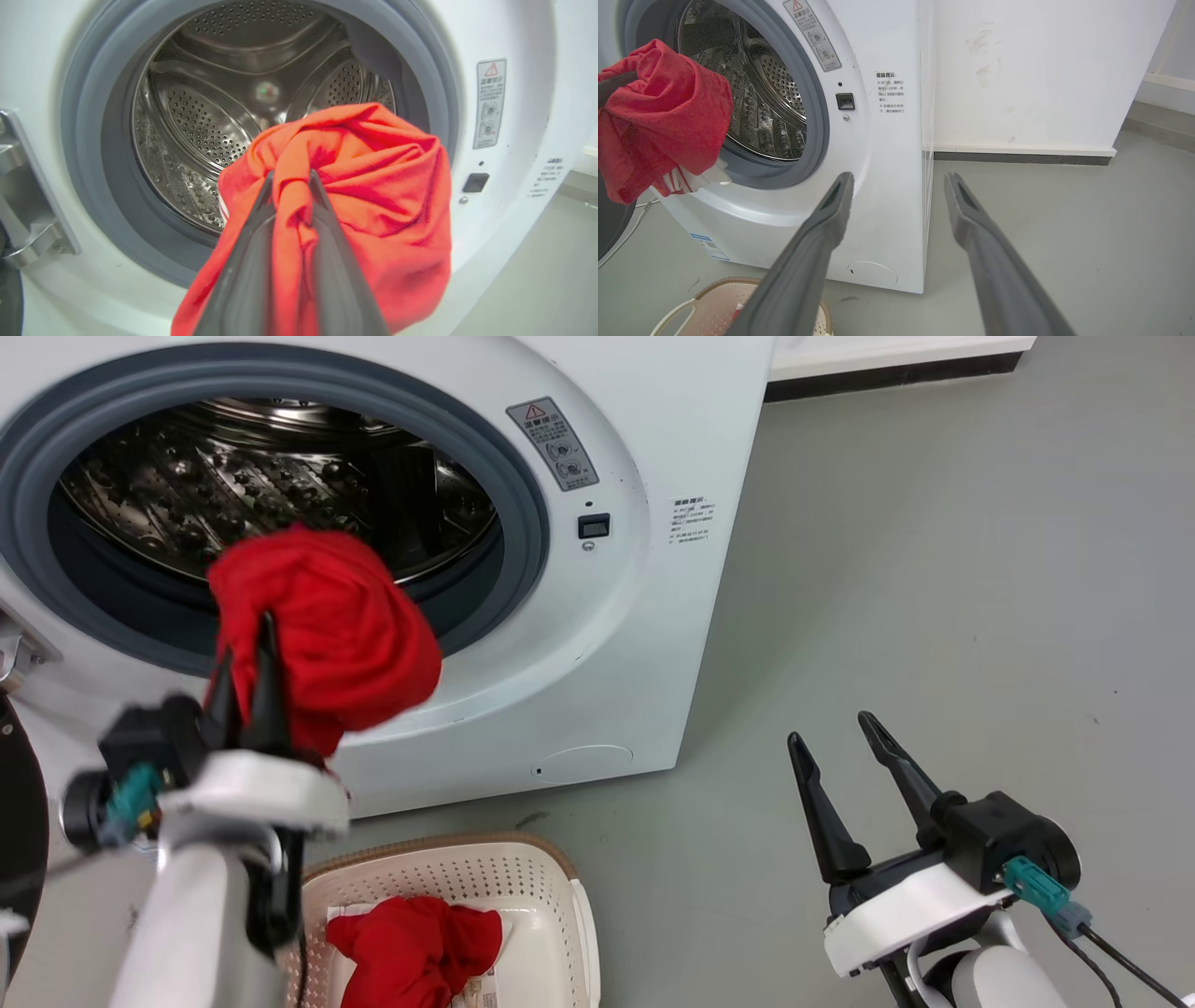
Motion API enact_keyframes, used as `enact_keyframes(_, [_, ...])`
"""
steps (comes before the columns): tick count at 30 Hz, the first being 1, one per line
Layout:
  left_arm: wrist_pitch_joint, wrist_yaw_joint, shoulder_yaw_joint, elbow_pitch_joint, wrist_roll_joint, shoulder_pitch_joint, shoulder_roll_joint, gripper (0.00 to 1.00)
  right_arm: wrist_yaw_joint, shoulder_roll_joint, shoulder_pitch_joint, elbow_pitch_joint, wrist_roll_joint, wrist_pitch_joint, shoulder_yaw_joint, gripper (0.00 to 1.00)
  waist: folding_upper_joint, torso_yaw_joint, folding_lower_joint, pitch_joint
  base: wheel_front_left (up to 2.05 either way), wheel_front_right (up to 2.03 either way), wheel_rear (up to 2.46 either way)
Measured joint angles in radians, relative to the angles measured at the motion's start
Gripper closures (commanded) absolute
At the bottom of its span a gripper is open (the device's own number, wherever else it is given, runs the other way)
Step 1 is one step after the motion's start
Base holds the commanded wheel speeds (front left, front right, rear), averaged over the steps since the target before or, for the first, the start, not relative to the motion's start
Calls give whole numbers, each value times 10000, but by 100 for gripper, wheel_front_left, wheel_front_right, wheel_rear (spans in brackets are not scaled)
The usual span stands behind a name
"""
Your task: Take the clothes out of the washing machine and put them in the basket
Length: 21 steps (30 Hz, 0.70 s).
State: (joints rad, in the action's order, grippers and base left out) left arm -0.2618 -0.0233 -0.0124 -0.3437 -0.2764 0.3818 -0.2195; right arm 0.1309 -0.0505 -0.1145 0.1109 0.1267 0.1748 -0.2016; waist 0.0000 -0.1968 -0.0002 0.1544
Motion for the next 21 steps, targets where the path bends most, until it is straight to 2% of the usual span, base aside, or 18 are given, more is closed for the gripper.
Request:
enact_keyframes(8, [715, 625, -219, 2834, -23, -2772, 506, 100, 2, 0, 161, -316, -140, -182, 136, 0, 0, 95, 0, 131, 0, 0, 0])
enact_keyframes(11, [1051, 769, -468, 3423, -46, -3670, 754, 100, 2, 0, 162, -428, -182, -232, 171, 0, 0, 148, 0, 299, 0, 0, 0])
enact_keyframes(15, [1383, 779, -832, 3325, -192, -4509, 1005, 100, 2, 2, 140, -568, -215, -268, 159, 0, 0, 220, 0, 624, 0, 0, 0])
enact_keyframes(21, [1459, 552, -1212, 1753, -111, -4416, 982, 100, 0, 0, -151, -711, -274, -272, 50, 0, 0, 324, 1, 1336, 0, 0, 0])
